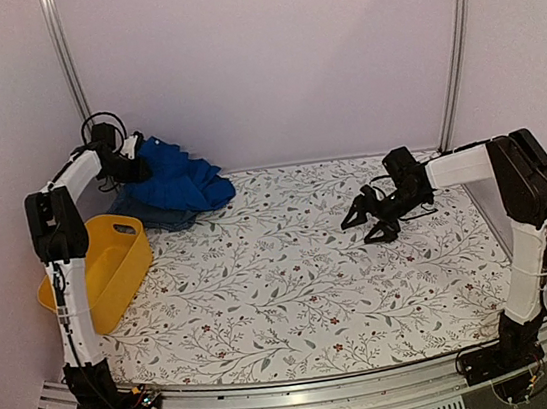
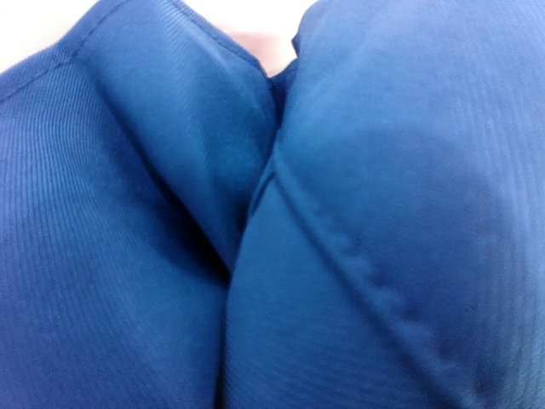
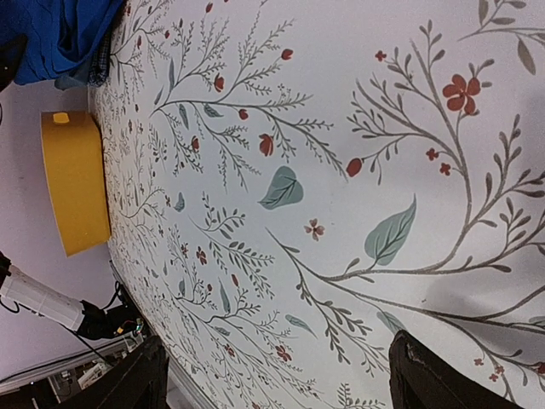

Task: Fold and stack the mixed laundry pile
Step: Place the square-folded skirt at the corner of the board, then adjust the square-folded skirt at the corner of the board.

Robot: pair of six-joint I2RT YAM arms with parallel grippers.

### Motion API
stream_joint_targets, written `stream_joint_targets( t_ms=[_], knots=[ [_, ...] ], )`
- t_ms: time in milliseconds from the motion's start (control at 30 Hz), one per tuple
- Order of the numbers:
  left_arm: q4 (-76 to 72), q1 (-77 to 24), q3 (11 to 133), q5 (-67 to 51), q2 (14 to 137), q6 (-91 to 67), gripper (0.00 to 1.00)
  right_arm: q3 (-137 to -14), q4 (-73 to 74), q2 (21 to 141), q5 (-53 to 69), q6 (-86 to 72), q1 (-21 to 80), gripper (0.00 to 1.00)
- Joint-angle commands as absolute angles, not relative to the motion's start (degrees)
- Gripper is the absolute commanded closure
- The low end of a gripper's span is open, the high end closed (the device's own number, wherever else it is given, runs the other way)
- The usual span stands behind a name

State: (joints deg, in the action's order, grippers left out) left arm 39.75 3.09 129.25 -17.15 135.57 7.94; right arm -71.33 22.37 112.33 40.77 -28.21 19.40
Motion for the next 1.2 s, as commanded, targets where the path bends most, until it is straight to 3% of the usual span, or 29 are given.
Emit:
stream_joint_targets(
  t_ms=[0, 67, 167, 300, 567, 900, 1167],
  knots=[
    [35.27, 4.27, 128.59, -19.1, 138.98, 5.9, 0.88, -72.7, 23.86, 113.64, 40.01, -27.12, 18.82, 0.11],
    [35.02, 4.88, 128.52, -16.65, 139.89, 4.26, 0.67, -72.69, 24.16, 113.64, 40.08, -26.92, 18.65, 0.11],
    [35.02, 6.3, 128.56, -14.08, 140.07, 0.8, 0.46, -72.77, 24.47, 113.56, 40.08, -26.5, 18.51, 0.11],
    [35.83, 7.74, 128.52, -6.8, 138.73, -2.44, 0.02, -72.88, 24.7, 113.73, 40.34, -26.3, 18.29, 0.11],
    [38.08, 10.51, 128.18, 3.28, 134.12, -7.36, 0.0, -73.06, 24.75, 113.82, 40.69, -25.72, 18.2, 0.1],
    [31.2, 9.64, 117.97, -8.68, 122.36, -7.1, 0.0, -72.42, 24.4, 113.47, 40.99, -24.98, 18.03, 0.1],
    [33.05, 6.65, 118.38, -20.61, 127.39, -6.76, 0.19, -72.12, 23.7, 113.82, 41.95, -25.21, 17.97, 0.1]
  ],
)
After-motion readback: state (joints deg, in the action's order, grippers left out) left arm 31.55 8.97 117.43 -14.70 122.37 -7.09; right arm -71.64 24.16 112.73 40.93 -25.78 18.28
